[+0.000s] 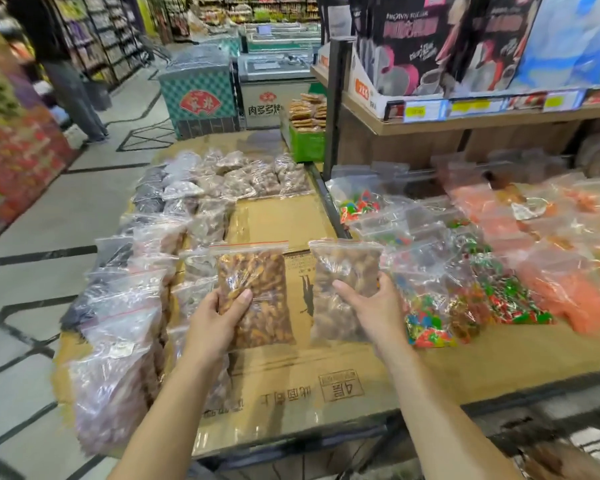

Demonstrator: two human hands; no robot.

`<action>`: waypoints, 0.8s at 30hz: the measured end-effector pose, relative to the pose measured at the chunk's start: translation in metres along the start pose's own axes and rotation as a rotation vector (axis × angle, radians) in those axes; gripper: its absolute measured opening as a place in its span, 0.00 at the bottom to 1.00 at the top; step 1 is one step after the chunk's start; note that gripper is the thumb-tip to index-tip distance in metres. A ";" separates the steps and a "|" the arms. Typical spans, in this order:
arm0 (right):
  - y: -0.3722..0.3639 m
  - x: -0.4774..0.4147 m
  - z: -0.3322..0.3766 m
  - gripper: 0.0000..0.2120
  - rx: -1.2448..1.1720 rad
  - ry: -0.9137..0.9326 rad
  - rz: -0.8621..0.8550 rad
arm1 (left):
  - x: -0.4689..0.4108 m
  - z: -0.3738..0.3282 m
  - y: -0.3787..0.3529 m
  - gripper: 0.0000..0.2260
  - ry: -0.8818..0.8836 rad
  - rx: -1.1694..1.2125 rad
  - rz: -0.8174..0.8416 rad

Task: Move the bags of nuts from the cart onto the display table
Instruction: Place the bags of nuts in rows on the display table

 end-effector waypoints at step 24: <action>-0.055 -0.176 0.073 0.45 0.200 0.002 0.041 | -0.153 0.004 -0.025 0.15 0.009 -0.072 -0.138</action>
Point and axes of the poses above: each hand's wrist, its own x-axis away from the middle knuckle, its own y-axis out of the back of the hand, z = x × y, the point moved 10 cm from there along -x, towards the middle knuckle, and after that the axes turned 10 degrees about -y, right-handed, at the moved point
